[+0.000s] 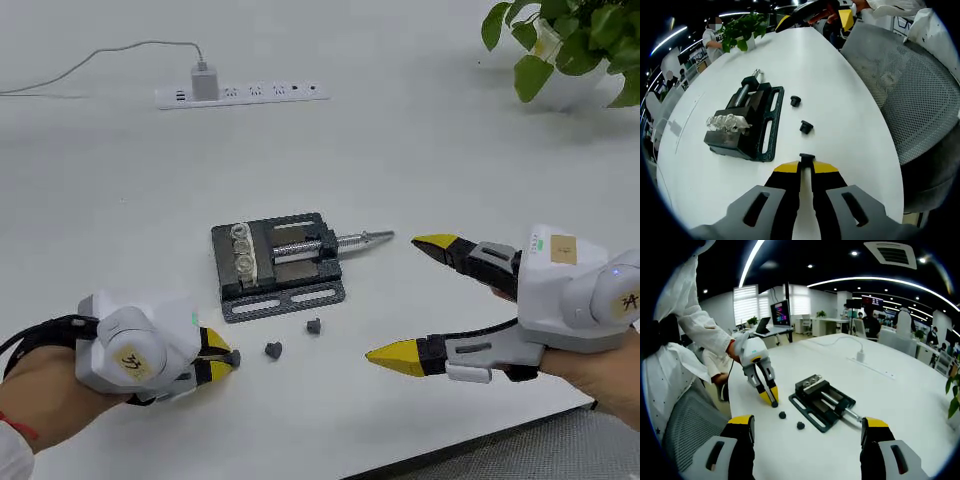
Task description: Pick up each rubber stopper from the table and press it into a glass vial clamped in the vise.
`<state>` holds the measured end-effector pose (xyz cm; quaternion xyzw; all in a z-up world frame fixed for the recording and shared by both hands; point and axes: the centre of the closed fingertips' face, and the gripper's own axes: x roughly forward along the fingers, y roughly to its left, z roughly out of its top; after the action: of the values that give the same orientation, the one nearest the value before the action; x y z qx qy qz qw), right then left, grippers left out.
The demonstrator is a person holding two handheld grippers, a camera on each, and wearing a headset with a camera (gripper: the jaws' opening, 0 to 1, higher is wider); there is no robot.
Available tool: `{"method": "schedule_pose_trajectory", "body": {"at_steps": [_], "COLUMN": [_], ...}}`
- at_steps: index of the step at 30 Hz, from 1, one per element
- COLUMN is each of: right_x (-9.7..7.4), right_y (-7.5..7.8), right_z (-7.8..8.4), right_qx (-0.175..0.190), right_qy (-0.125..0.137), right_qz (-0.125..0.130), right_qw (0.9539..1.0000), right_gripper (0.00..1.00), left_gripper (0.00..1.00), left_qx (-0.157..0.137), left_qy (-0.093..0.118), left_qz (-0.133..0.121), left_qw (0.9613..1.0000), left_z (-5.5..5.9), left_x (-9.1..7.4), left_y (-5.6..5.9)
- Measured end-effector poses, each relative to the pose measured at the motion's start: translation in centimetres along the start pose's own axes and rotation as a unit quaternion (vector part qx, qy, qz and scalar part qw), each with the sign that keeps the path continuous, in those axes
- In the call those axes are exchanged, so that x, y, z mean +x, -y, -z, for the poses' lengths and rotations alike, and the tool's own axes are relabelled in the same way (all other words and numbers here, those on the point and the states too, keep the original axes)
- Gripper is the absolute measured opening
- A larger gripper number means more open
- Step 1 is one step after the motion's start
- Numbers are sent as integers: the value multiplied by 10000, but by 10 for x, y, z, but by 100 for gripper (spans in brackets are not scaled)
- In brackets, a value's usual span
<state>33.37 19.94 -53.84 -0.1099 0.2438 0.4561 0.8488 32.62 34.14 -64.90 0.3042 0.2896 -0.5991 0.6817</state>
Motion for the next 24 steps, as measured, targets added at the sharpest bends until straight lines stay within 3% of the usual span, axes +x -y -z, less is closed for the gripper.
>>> {"method": "schedule_pose_trajectory", "body": {"at_steps": [7, 16, 24], "right_x": [1, 3, 4], "right_y": [0, -2, -7], "right_z": [-1, -5, -23], "right_qx": [-13, -48, -72], "right_qy": [3, 14, 153], "right_qz": [-18, -73, -199], "right_qw": [10000, 10000, 9997], "right_gripper": [86, 85, 84], "left_gripper": [4, 4, 3], "left_qx": [-3, -254, -695], "left_qy": [26, 264, 667], "left_qz": [-45, -138, -270], "left_qw": [10000, 9992, 9950], "left_z": [-1, -10, -27], "left_x": [0, -8, -21], "left_y": [0, -3, -5]}}
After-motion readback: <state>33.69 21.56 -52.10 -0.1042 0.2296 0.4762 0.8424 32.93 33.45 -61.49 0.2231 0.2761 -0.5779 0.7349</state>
